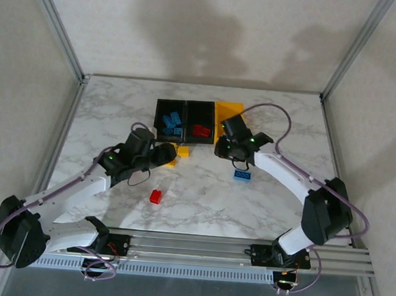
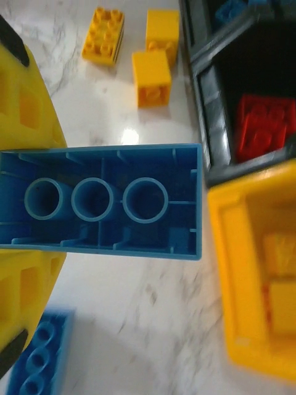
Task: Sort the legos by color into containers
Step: Place the lego in the container.
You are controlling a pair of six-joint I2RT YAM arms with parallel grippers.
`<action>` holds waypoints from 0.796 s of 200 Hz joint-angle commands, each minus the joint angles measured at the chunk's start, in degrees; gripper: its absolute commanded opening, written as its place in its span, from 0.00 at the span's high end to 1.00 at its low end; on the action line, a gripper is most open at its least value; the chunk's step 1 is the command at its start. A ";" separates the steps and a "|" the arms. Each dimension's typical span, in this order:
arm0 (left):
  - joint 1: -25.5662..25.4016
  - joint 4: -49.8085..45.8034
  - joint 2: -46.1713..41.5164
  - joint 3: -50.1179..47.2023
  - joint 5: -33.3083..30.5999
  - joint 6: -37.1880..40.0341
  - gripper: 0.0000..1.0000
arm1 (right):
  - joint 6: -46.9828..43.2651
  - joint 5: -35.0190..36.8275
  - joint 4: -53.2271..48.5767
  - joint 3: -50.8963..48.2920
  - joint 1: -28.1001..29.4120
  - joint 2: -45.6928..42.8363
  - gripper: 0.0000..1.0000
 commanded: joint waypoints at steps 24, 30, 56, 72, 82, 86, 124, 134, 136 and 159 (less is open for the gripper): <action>9.91 -7.32 -5.03 -0.51 2.87 2.34 0.33 | -3.35 -4.31 1.28 14.79 4.73 12.41 0.72; 10.96 -7.76 -5.22 -0.47 3.16 2.59 0.34 | -3.54 -5.01 1.17 16.62 5.01 14.19 0.72; 14.23 -8.85 -5.65 -0.01 4.13 3.64 0.34 | -4.23 -6.86 0.69 25.36 5.90 21.41 0.72; 15.27 -8.93 -5.67 0.25 4.51 3.92 0.34 | -4.34 -8.38 0.31 30.65 5.92 25.40 0.72; 15.61 -8.94 -5.66 0.25 4.69 4.02 0.34 | -4.34 -9.36 0.09 33.95 6.01 27.99 0.71; 15.76 -8.94 -5.59 0.25 4.70 4.01 0.34 | -4.34 -9.57 0.01 35.25 6.01 28.95 0.71; 16.33 -8.30 -5.05 -0.18 5.45 3.84 0.34 | -3.85 -12.45 -2.64 47.96 5.82 39.52 0.71; 16.34 -8.17 -4.95 -0.35 5.75 3.75 0.34 | -3.48 -12.80 -3.54 51.71 5.63 42.30 0.71; 16.37 -8.13 -4.94 -0.36 5.76 3.75 0.34 | -3.36 -12.84 -3.70 52.43 5.65 42.87 0.71; 16.46 -8.04 -4.96 -0.82 6.00 3.83 0.34 | -1.92 -13.91 -4.70 59.43 4.96 48.08 0.71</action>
